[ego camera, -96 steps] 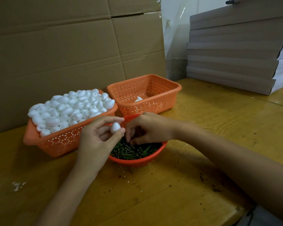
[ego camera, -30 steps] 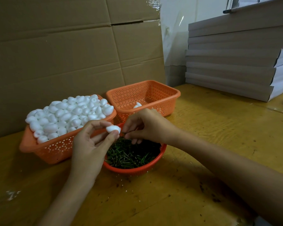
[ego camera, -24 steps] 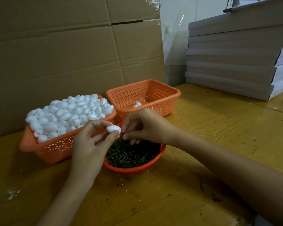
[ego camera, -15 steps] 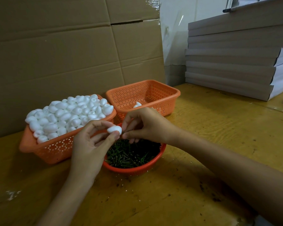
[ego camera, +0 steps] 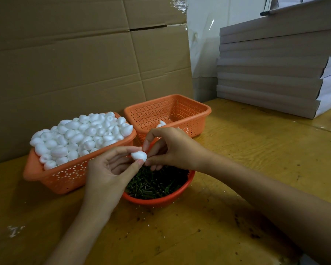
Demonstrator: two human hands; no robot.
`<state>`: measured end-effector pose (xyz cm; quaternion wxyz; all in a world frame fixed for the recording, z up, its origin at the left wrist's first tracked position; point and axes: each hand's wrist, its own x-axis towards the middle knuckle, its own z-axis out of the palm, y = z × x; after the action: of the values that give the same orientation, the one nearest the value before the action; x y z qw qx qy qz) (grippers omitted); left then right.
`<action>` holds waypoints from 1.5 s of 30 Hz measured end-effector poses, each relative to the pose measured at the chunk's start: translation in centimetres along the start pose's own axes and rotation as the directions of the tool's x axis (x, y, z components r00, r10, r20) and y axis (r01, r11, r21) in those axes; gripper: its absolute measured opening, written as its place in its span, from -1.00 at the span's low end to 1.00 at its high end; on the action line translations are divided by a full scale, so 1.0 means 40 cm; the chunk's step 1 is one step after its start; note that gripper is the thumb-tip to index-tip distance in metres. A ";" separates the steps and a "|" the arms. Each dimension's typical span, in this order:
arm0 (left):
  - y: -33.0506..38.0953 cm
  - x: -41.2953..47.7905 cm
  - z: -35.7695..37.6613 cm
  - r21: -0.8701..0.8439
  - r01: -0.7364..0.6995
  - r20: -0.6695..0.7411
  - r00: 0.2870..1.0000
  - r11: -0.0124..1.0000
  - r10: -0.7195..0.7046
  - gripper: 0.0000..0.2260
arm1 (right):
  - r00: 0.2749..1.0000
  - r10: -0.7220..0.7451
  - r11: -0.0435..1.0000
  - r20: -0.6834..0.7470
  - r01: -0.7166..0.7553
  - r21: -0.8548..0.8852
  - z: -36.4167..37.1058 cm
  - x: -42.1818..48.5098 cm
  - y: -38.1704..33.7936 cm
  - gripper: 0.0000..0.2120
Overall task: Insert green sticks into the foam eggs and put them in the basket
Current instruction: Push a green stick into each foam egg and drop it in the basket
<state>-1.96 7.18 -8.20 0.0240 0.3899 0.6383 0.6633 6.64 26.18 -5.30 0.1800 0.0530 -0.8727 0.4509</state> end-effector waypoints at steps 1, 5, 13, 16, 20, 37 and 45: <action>-0.002 0.000 -0.001 0.007 0.002 -0.003 1.000 1.000 -0.002 -0.75 | 1.000 0.010 1.000 -0.002 -0.010 0.020 0.001 0.000 0.000 -0.74; -0.003 0.001 -0.005 0.015 0.013 -0.022 1.000 1.000 -0.013 -0.71 | 1.000 0.021 0.998 -0.008 -0.021 0.052 0.004 0.000 -0.002 -0.73; 0.003 -0.002 0.000 0.014 0.023 -0.036 0.999 1.000 -0.022 -0.73 | 0.996 -0.038 0.991 -0.085 0.026 -0.134 0.009 -0.002 -0.003 -0.71; 0.001 -0.002 -0.002 0.008 0.026 -0.031 0.999 1.000 -0.025 -0.71 | 0.996 -0.021 0.994 -0.091 0.010 -0.113 0.011 -0.003 -0.002 -0.73; 0.002 -0.003 -0.003 -0.008 0.018 -0.009 1.000 1.000 -0.018 -0.74 | 0.991 0.052 0.997 -0.121 -0.043 0.071 0.015 -0.008 0.000 -0.79; 0.002 -0.001 -0.003 -0.035 0.051 -0.050 0.997 0.998 -0.053 -0.73 | 0.981 0.042 0.999 -0.192 -0.041 0.009 0.003 -0.004 0.009 -0.81; -0.001 -0.002 -0.003 -0.022 0.048 -0.052 0.997 0.999 -0.049 -0.72 | 0.996 0.016 0.999 -0.089 -0.020 -0.035 -0.006 0.002 0.009 -0.89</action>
<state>-1.99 7.04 -8.26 0.0274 0.3563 0.6412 0.6791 6.53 26.58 -5.41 0.2153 0.0218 -0.8723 0.4385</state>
